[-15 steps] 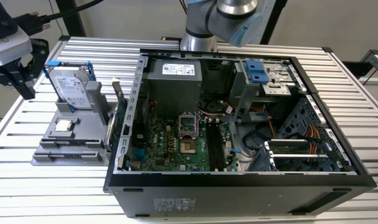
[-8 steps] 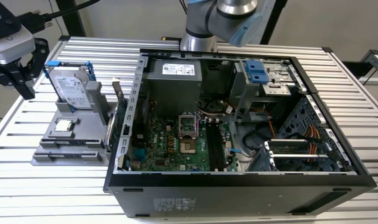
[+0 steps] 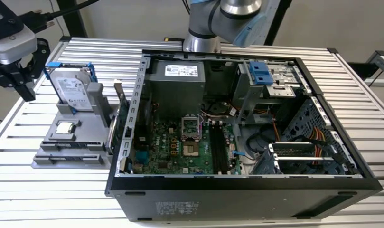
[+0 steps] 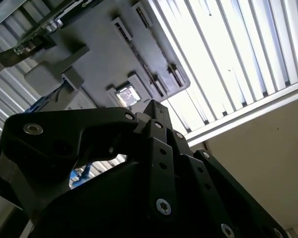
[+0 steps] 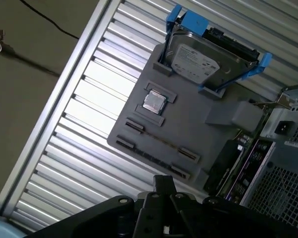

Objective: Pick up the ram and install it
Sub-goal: 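Pick up the ram and move it above insertion slot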

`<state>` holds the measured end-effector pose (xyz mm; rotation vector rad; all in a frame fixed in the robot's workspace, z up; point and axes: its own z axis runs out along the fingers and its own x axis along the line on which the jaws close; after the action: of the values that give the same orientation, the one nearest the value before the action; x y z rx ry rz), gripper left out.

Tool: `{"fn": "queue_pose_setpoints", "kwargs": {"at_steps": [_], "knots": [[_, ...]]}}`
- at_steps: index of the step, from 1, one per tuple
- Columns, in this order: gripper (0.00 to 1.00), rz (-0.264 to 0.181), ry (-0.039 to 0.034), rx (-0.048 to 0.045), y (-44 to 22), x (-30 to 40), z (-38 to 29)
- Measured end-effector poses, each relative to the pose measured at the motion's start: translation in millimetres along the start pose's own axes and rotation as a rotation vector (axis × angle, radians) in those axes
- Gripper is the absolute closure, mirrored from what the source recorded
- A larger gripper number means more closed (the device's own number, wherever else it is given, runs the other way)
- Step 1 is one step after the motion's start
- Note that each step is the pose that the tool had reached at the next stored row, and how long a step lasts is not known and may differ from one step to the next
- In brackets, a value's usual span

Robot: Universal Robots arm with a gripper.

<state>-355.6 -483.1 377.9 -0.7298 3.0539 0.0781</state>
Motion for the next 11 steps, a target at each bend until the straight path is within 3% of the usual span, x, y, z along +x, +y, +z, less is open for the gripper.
{"fn": "queue_pose_setpoints", "kwargs": {"at_steps": [11], "knots": [[1.0,-0.057,0.003,0.0,0.0,0.0,0.0]]}}
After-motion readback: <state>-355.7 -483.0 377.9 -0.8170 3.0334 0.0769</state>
